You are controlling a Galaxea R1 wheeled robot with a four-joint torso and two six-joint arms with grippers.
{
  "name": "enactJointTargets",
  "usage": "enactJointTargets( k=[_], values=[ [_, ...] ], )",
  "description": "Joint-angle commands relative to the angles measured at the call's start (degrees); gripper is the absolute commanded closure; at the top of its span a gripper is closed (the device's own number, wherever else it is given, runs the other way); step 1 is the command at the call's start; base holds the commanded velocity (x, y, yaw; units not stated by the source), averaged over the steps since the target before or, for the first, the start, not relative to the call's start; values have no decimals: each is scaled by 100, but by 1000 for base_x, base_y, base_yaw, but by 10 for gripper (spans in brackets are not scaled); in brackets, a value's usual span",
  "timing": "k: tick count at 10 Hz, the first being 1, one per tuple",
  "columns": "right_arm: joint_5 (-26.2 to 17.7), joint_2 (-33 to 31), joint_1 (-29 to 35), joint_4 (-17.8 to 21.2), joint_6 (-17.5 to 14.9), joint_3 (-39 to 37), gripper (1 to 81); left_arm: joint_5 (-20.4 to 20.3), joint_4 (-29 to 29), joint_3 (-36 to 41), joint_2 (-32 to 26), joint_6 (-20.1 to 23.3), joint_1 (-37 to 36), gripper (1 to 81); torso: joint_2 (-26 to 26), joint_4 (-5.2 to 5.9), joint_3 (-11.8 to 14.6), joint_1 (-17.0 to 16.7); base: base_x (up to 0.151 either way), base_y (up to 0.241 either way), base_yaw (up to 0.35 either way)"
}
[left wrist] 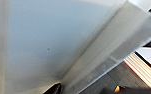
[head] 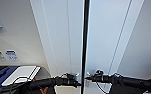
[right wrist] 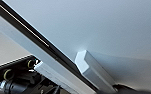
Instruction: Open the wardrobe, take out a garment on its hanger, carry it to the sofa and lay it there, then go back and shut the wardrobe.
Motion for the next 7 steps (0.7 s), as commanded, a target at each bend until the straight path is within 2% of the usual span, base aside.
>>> enactJointTargets(
  k=[1,4,7],
  values=[
    [-349,-544,329,-71,40,1573,10,-163,-475,2410,-979,128,-231,10,-3,0,0,0,0,0,0],
    [-112,-1417,21,-89,-100,2509,10,-102,-475,3468,-1836,323,-21,10,-3,0,0,0,0,0,0],
    [98,-2278,-234,-185,-215,3335,10,-93,-475,4154,-2521,604,532,10,-3,-2,0,0,0,0,0]
  ],
)
